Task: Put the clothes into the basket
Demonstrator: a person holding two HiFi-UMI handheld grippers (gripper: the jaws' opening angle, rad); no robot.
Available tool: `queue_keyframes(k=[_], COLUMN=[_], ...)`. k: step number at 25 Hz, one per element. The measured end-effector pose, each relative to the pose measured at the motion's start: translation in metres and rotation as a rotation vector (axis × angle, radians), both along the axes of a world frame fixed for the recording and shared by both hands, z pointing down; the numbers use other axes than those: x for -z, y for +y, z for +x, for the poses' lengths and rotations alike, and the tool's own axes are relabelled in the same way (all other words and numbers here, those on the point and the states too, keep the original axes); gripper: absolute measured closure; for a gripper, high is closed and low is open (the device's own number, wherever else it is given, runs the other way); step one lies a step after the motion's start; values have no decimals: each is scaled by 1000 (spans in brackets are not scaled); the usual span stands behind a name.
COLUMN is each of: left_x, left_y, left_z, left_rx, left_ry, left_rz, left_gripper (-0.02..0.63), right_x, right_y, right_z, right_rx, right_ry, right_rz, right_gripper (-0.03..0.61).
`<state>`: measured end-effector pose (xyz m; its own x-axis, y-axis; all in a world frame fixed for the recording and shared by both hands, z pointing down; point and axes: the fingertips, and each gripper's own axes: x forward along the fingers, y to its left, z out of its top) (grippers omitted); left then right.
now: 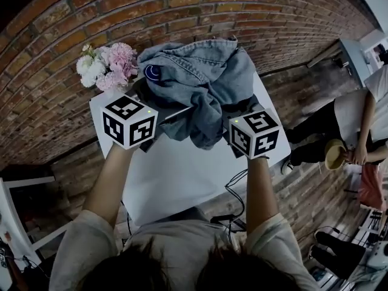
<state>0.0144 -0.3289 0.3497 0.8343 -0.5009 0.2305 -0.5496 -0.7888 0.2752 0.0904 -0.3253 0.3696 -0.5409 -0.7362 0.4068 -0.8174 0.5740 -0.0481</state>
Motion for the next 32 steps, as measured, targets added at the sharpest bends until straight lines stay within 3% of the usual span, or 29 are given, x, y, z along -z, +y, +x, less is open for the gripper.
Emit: queue_keyframes(k=[10,26,32], left_x=[-56,-140,-155], left_y=[-26,-49,-55], left_z=[0,-21,-23], left_rx=[48,154,170], left_ry=[-53,-178,-228], left_rz=[-80,-325,-399], left_gripper=[104,115,114], right_x=[-59,-141,-159], right_y=[-25,-44,-45], right_z=[3,-1,7], right_rx=[-12,-22,-65], right_ry=[-7,166,144], right_rz=[-101,-407,-505], right_gripper=[301,284,272])
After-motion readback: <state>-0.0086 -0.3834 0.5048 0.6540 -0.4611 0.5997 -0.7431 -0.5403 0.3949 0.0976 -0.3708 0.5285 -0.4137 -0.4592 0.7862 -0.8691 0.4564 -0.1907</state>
